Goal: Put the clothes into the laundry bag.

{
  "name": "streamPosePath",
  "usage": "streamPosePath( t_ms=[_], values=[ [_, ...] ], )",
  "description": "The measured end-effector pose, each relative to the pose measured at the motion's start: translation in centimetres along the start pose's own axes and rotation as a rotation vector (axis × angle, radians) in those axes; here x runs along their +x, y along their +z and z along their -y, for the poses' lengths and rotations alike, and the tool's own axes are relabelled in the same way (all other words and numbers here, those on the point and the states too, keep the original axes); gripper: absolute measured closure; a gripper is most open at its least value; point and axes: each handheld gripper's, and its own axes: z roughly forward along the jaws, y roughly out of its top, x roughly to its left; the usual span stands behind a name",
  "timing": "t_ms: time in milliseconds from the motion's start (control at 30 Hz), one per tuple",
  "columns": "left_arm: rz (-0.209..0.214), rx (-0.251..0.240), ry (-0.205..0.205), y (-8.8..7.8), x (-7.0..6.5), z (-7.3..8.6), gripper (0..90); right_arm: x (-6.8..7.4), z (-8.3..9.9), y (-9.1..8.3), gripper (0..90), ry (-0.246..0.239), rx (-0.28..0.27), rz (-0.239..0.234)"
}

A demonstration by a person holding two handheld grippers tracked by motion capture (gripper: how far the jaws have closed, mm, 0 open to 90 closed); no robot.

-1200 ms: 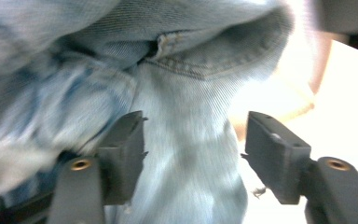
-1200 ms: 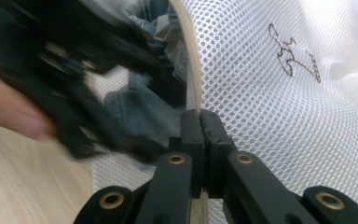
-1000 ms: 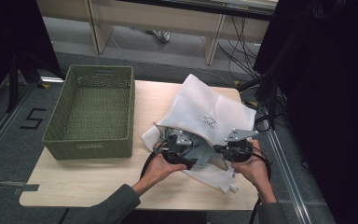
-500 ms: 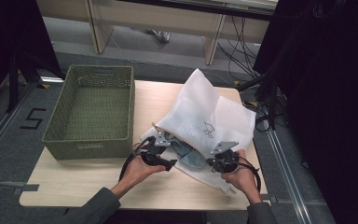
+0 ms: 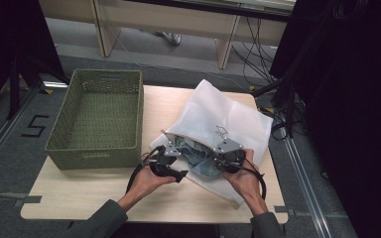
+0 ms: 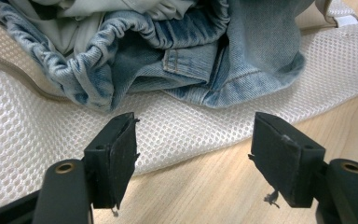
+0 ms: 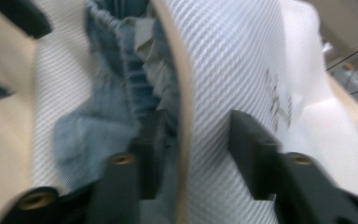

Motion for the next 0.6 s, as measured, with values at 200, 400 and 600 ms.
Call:
streamPosePath(
  t_ms=[200, 400, 600],
  values=[
    [0.027, 0.014, 0.006, -0.1, 0.1, 0.9, 29.7, 0.1, 0.1, -0.6, 87.9, 0.053, -0.005, -0.12],
    [-0.006, 0.011, 0.016, -1.9, 0.0, 1.8, 26.6, 1.3, 1.0, -3.3, 87.9, 0.051, -0.033, -0.257],
    [-0.038, 0.031, -0.006, -2.0, 0.2, 2.2, 24.9, 2.3, 1.7, -4.9, 87.8, 0.029, -0.051, -0.311]
  ],
)
